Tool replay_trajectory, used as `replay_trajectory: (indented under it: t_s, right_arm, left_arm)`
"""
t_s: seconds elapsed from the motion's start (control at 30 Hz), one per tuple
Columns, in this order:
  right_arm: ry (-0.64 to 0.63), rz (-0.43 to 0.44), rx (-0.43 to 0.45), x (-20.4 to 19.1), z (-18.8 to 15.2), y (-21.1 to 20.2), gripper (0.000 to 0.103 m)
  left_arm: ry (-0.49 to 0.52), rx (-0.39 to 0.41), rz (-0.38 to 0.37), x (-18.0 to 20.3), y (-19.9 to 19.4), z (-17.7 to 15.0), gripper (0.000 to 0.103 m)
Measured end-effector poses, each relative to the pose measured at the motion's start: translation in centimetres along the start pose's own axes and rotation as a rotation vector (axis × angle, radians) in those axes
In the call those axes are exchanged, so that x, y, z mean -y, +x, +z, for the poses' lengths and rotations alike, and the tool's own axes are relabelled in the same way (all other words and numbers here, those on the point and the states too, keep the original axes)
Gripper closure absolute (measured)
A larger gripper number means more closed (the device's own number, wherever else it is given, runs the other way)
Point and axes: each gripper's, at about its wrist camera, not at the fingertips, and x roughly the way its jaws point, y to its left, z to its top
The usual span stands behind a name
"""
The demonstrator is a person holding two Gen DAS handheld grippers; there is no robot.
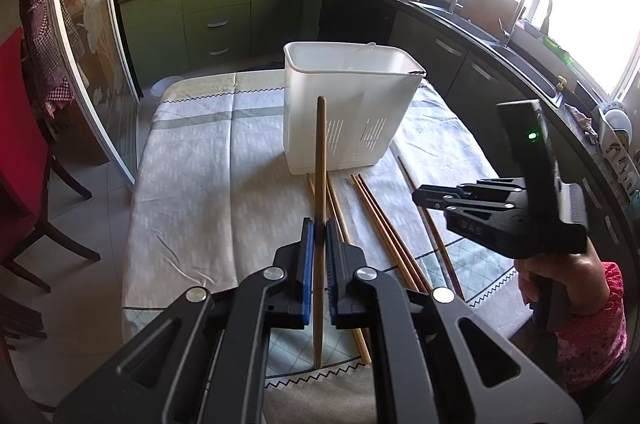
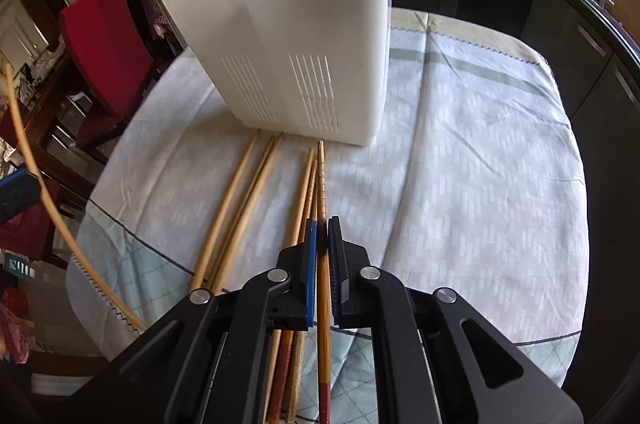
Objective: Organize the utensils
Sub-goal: 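Grasp a wooden chopstick with the right tool while the left tool holds its chopstick, then lower both chopsticks into the caddy and open both tools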
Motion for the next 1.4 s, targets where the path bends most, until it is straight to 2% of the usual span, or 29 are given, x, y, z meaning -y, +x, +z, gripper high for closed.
replay_trajectory:
  t_s: [0.2, 0.47, 0.87, 1.17, 1.4]
  right_arm:
    - [-0.014, 0.020, 0.227, -0.8, -0.7, -7.6, 0.096]
    - [-0.027, 0.007, 0.330, -1.6, -3.4, -11.7, 0.096]
    - [-0.068, 0.015, 0.362, -2.3, -3.0, -12.9, 0.096]
    - [-0.077, 0.021, 0.369, -2.7, -0.9, -12.8, 0.096]
    - [-0.085, 0.047, 0.387, -3.2, 1.3, -13.9, 0.096]
  left_arm:
    - [0.016, 0.028, 0.003, 0.2, -1.1, -0.3, 0.097]
    - [0.047, 0.050, 0.000, 0.8, -1.9, -0.7, 0.097]
    - [0.065, 0.077, -0.007, 1.3, -2.6, -0.5, 0.097]
    - [0.064, 0.090, -0.017, 1.4, -2.4, 0.5, 0.097]
    - [0.068, 0.141, -0.012, 1.6, -3.4, 2.6, 0.097]
